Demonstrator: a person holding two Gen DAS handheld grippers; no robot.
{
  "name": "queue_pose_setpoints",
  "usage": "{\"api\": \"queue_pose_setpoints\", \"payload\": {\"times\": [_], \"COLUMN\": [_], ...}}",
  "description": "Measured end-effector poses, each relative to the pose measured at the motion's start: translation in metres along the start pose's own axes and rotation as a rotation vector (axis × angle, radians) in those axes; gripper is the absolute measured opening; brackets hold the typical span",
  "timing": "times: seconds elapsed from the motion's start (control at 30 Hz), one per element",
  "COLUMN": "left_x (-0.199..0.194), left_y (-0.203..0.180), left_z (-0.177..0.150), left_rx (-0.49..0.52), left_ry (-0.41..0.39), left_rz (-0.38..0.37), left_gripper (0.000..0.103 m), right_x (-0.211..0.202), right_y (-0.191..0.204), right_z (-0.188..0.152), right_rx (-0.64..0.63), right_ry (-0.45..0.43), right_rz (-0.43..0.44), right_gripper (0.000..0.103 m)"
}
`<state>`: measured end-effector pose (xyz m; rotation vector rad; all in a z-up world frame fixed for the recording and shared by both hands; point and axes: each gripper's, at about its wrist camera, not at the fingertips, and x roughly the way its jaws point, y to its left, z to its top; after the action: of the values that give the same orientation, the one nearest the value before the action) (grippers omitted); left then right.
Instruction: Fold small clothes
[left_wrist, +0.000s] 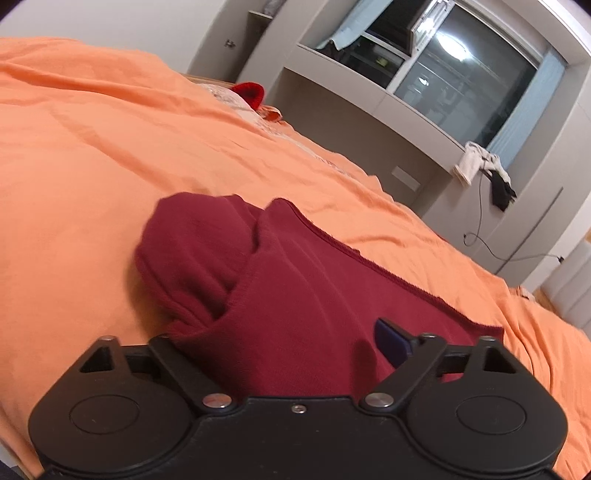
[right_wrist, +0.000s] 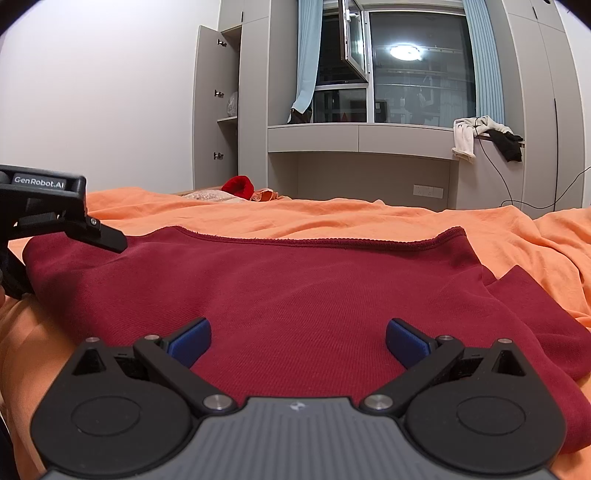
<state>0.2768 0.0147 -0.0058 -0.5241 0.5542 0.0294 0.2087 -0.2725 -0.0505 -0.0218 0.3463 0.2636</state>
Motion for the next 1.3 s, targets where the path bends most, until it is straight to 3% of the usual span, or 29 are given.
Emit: {"api": "queue_pose_setpoints", "payload": {"times": [0.13, 0.23, 0.57, 0.9, 1.13, 1.3], "left_x": [-0.003, -0.006, -0.012, -0.013, -0.009, -0.012], "left_y": [0.000, 0.001, -0.003, -0.044, -0.108, -0.165], "left_z": [0.000, 0.001, 0.001, 0.021, 0.031, 0.012], "left_rx": [0.004, 0.012, 0.051, 0.173, 0.344, 0.498], "left_ry": [-0.025, -0.040, -0.088, -0.138, -0.154, -0.161], "left_rz": [0.018, 0.027, 0.011, -0.071, -0.144, -0.223], "left_gripper": [0.069, 0.051, 0.026, 0.021, 0.018, 0.017], "right_x": [0.000, 0.000, 0.000, -0.006, -0.033, -0.053], "right_y": [0.000, 0.000, 0.000, -0.029, -0.079, -0.144], "right_z": [0.000, 0.000, 0.000, 0.025, 0.049, 0.068], "right_rx": [0.000, 0.000, 0.000, 0.009, 0.061, 0.263], "right_ry": [0.000, 0.000, 0.000, 0.100, 0.013, -0.024], "right_rz": [0.000, 0.000, 0.001, 0.085, -0.091, -0.208], "right_gripper": [0.103, 0.103, 0.103, 0.103, 0.103, 0.103]}}
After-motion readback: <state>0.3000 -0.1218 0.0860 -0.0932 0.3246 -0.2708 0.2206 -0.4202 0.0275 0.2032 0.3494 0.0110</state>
